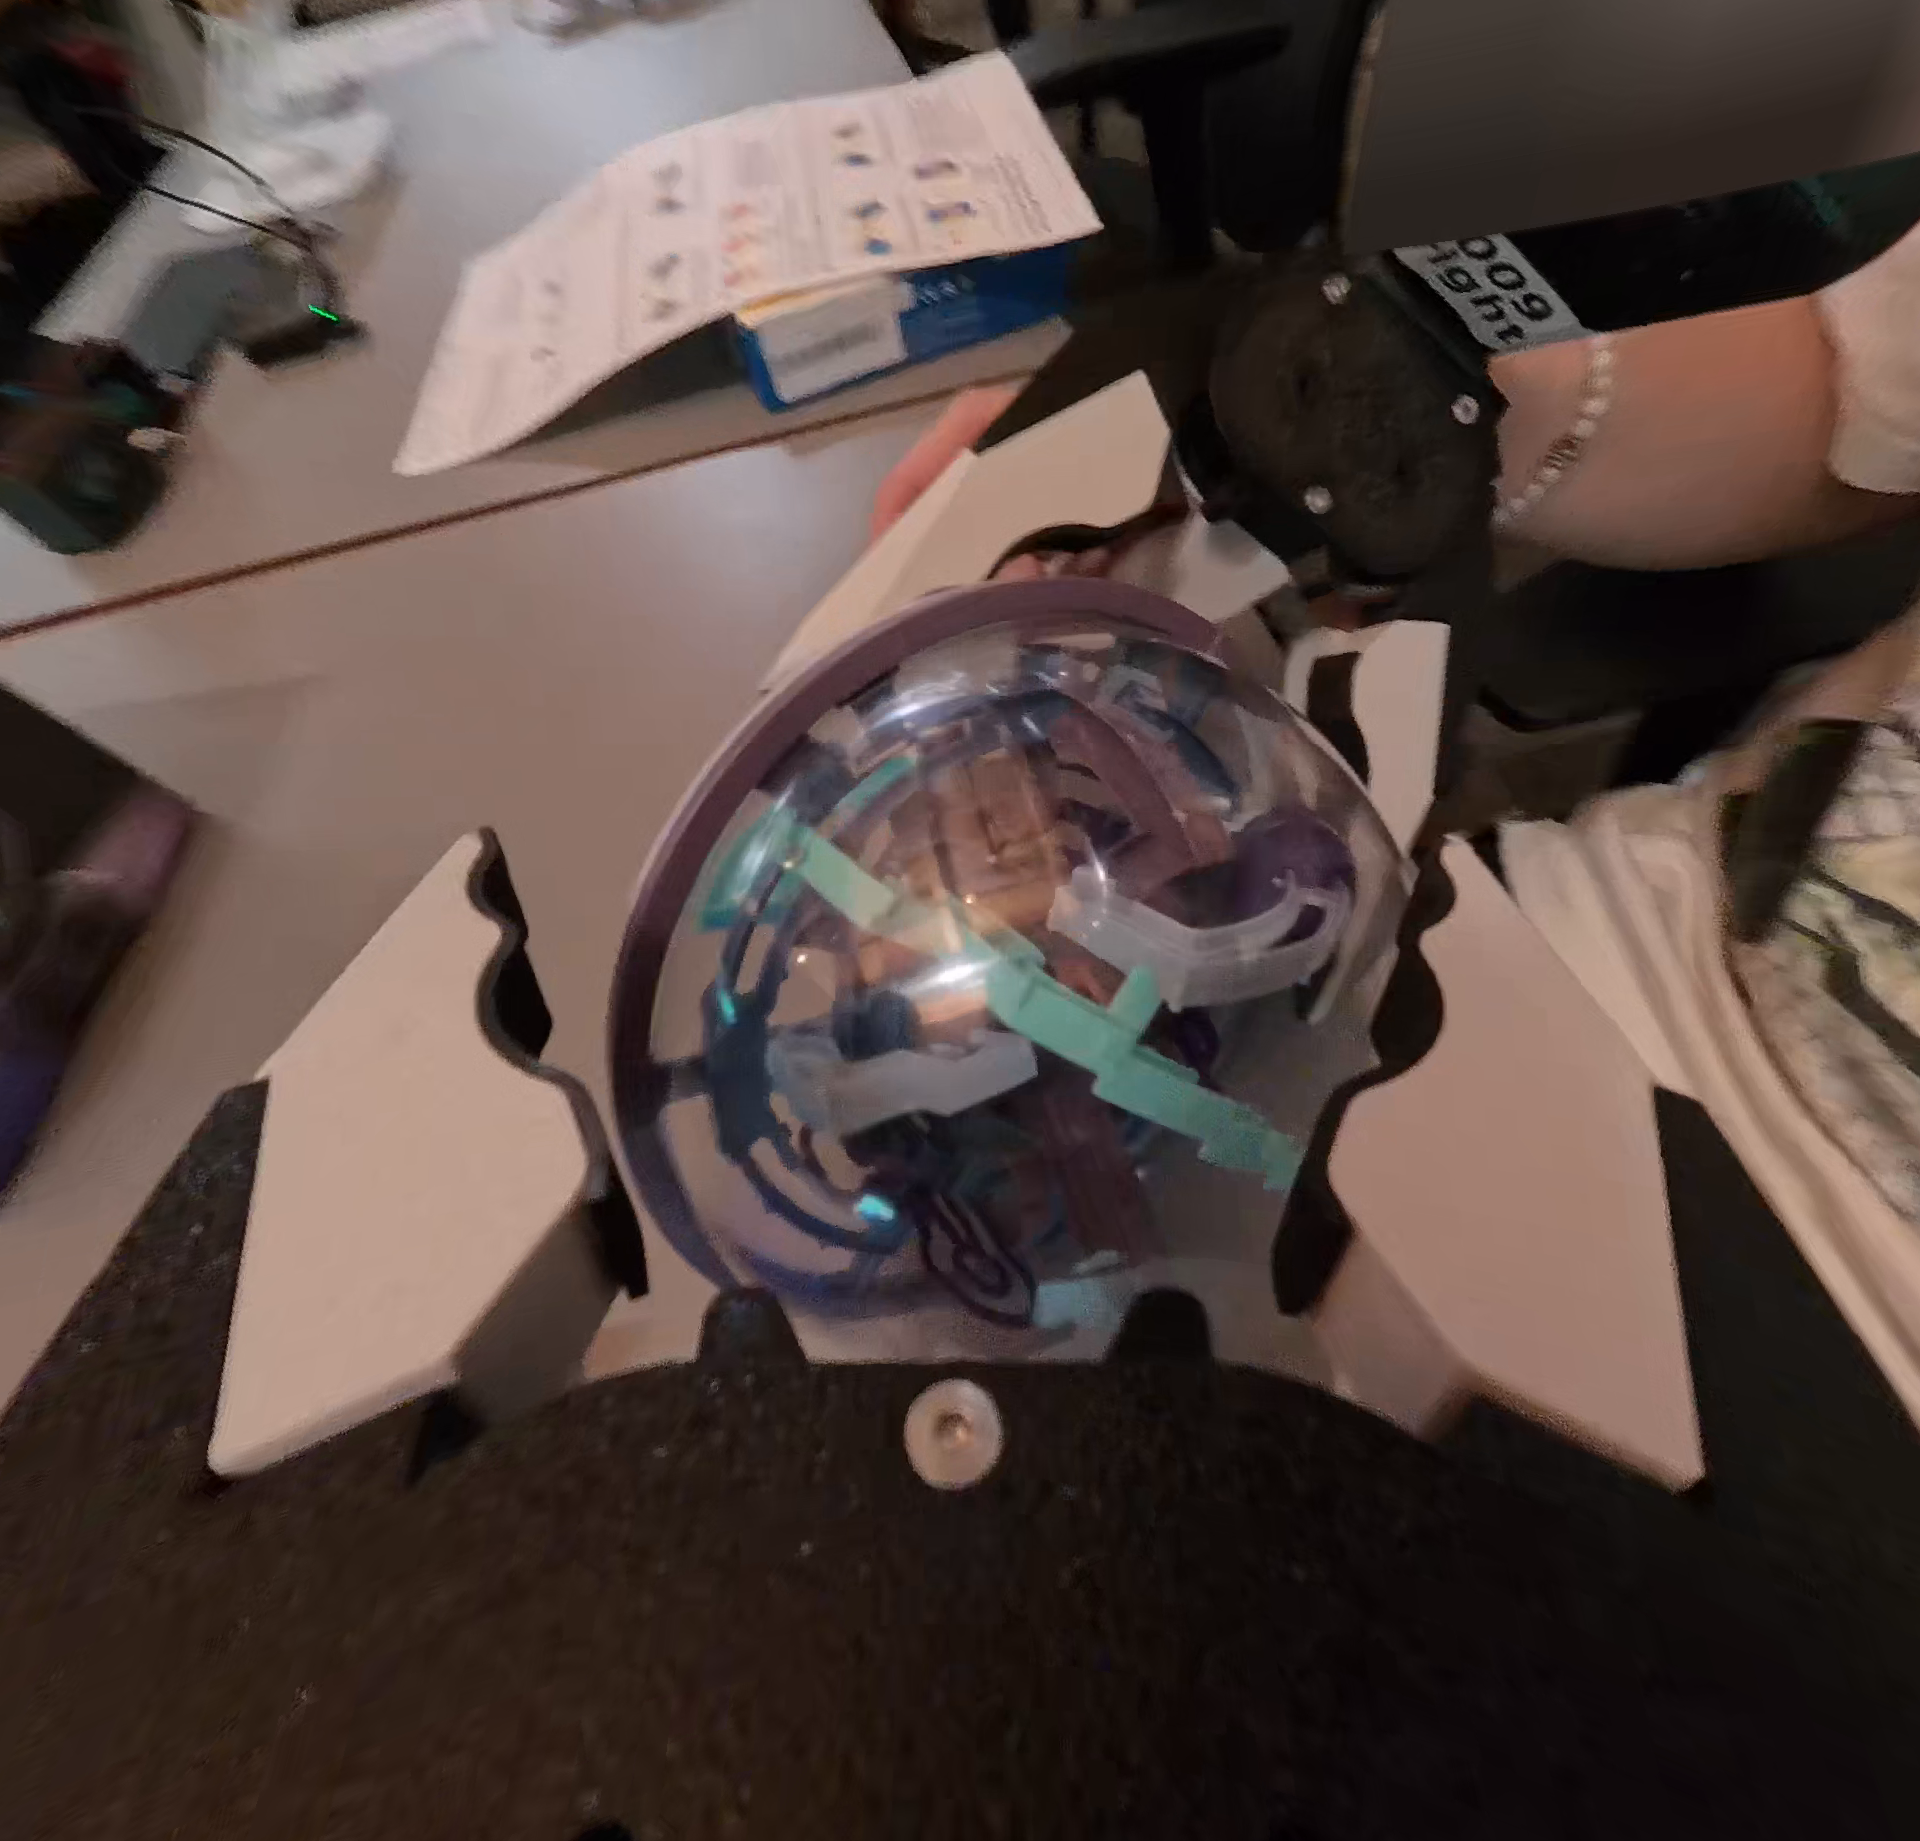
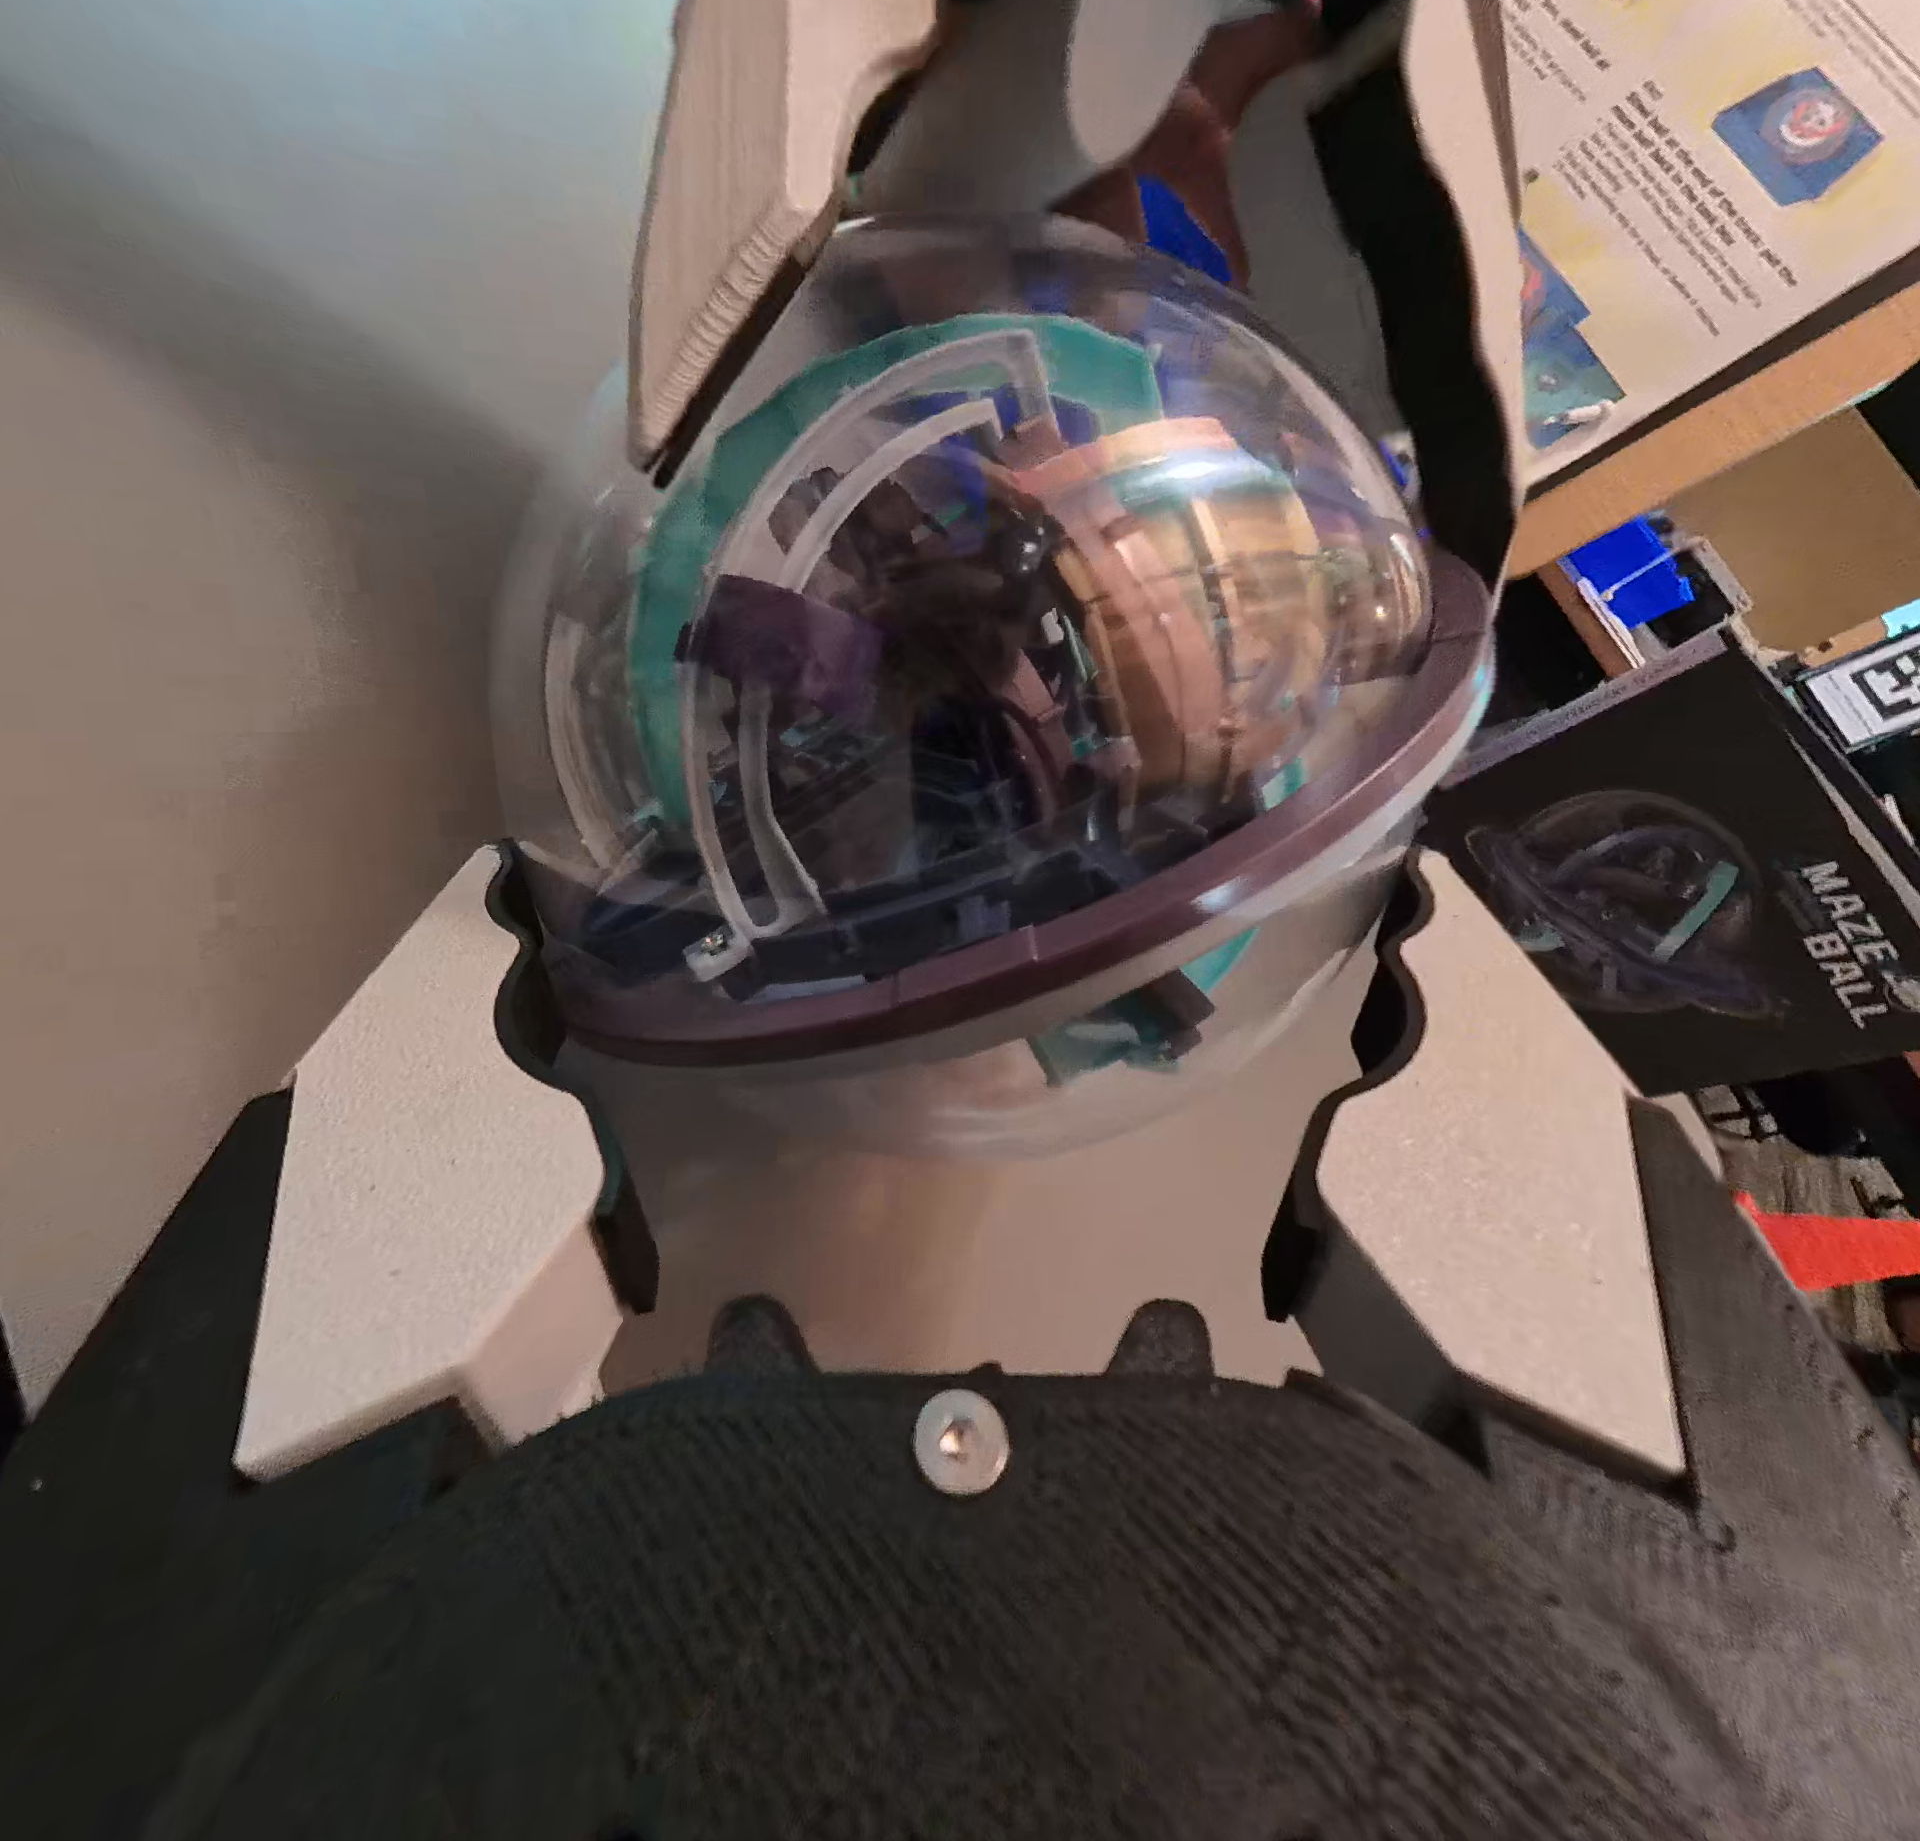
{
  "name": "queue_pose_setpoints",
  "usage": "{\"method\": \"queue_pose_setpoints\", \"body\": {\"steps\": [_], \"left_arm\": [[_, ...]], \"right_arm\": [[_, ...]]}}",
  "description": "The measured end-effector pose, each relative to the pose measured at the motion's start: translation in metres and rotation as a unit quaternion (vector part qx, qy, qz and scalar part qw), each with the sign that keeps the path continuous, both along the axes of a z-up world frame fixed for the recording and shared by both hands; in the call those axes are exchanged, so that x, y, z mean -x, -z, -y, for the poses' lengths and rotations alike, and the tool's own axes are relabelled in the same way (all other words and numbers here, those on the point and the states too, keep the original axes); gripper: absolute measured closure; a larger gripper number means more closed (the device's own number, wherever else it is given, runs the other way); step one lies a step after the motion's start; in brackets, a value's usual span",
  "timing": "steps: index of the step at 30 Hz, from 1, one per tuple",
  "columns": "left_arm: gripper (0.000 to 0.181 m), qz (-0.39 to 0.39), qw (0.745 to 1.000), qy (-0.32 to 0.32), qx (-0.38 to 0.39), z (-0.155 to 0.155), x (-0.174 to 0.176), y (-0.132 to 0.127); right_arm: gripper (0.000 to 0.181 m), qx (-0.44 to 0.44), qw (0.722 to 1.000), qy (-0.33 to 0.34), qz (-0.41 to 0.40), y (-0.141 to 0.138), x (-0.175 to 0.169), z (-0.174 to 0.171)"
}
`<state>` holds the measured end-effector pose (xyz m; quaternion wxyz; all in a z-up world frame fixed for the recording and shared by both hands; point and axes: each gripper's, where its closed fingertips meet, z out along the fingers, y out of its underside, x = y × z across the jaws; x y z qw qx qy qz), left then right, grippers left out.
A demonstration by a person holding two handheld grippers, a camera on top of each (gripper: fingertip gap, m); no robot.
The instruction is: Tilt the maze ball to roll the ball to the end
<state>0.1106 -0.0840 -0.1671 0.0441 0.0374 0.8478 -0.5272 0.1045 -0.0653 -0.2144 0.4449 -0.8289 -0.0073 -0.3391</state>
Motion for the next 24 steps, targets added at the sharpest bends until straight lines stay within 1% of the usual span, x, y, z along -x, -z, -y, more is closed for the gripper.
{"method": "queue_pose_setpoints", "body": {"steps": [1,3,4,8,11,14,17,19,20,23,24], "left_arm": [[0.024,-0.020,1.000,0.018,-0.012,0.001,0.003,0.004],[0.025,-0.066,0.996,0.040,-0.033,0.001,0.007,0.013],[0.024,-0.081,0.995,0.039,-0.034,0.002,0.007,0.014],[0.029,-0.073,0.997,0.016,0.009,-0.002,0.011,0.010],[0.030,-0.073,0.995,-0.026,0.067,-0.012,0.014,0.006],[0.030,-0.053,0.989,-0.070,0.123,-0.028,0.015,0.001],[0.030,-0.020,0.978,-0.109,0.178,-0.044,0.021,-0.003],[0.030,-0.003,0.971,-0.135,0.196,-0.054,0.025,-0.002],[0.030,0.002,0.969,-0.147,0.199,-0.059,0.027,-0.001],[0.030,0.021,0.966,-0.169,0.195,-0.071,0.035,0.003],[0.031,0.026,0.967,-0.172,0.186,-0.075,0.037,0.006]], "right_arm": [[0.028,0.006,1.000,-0.007,0.004,0.000,0.001,-0.001],[0.029,0.020,1.000,-0.011,0.012,0.000,0.001,0.000],[0.030,0.021,1.000,-0.012,0.015,0.000,0.002,0.001],[0.034,-0.008,1.000,-0.004,0.013,-0.001,0.009,0.004],[0.029,-0.047,0.999,0.002,-0.014,0.006,0.017,-0.001],[0.028,-0.070,0.997,-0.007,-0.028,0.007,0.024,-0.010],[0.032,-0.119,0.990,-0.040,-0.056,-0.007,0.033,-0.022],[0.036,-0.156,0.983,-0.059,-0.071,-0.019,0.037,-0.031],[0.036,-0.153,0.984,-0.064,-0.071,-0.018,0.037,-0.035],[0.034,-0.096,0.993,-0.067,-0.033,-0.007,0.031,-0.045],[0.034,-0.080,0.994,-0.077,-0.024,-0.006,0.031,-0.048]]}}
